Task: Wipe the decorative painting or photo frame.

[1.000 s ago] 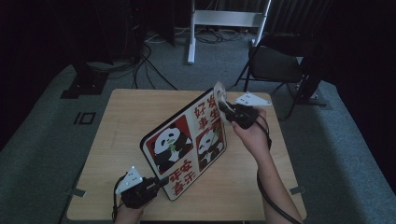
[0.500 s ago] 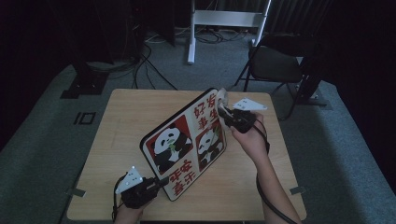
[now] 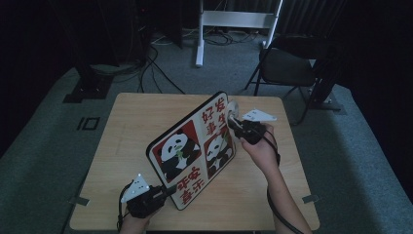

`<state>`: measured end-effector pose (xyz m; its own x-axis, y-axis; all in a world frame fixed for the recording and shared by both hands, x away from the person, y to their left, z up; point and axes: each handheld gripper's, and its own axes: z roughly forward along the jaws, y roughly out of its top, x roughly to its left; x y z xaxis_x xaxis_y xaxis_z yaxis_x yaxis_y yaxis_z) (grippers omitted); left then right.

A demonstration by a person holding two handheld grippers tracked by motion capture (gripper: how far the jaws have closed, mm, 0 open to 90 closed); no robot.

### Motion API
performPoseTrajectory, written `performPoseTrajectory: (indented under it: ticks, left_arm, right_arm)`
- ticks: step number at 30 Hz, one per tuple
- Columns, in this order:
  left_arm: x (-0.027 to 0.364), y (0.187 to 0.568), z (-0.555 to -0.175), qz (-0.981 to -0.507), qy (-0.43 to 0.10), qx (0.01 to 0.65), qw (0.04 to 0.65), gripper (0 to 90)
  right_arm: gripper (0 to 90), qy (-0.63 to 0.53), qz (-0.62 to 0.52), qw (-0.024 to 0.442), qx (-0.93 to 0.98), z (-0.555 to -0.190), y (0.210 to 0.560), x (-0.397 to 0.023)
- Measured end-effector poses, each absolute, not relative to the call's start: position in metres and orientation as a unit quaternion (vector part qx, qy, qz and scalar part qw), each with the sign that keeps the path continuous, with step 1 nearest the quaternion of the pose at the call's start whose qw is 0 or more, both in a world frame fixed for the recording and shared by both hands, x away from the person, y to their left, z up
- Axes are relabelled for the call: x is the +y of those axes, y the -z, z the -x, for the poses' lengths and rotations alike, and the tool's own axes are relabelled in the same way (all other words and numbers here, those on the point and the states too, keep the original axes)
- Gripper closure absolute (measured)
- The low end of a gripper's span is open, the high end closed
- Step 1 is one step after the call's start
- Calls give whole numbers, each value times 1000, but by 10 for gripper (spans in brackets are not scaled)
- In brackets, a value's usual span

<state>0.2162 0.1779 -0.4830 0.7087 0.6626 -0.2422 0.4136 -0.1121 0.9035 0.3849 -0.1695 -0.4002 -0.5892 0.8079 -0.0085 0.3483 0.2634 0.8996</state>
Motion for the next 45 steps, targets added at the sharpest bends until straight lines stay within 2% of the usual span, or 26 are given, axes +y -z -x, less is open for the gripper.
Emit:
performPoseTrajectory:
  ticks: [12, 45]
  left_arm:
    - [177, 483, -216, -740, -114, 362, 555, 782]
    - [176, 483, -214, -741, -117, 362, 554, 778]
  right_arm:
    - [814, -458, -390, 237, 763, -383, 418, -173]
    - [815, -395, -437, 190, 785, -375, 502, -189]
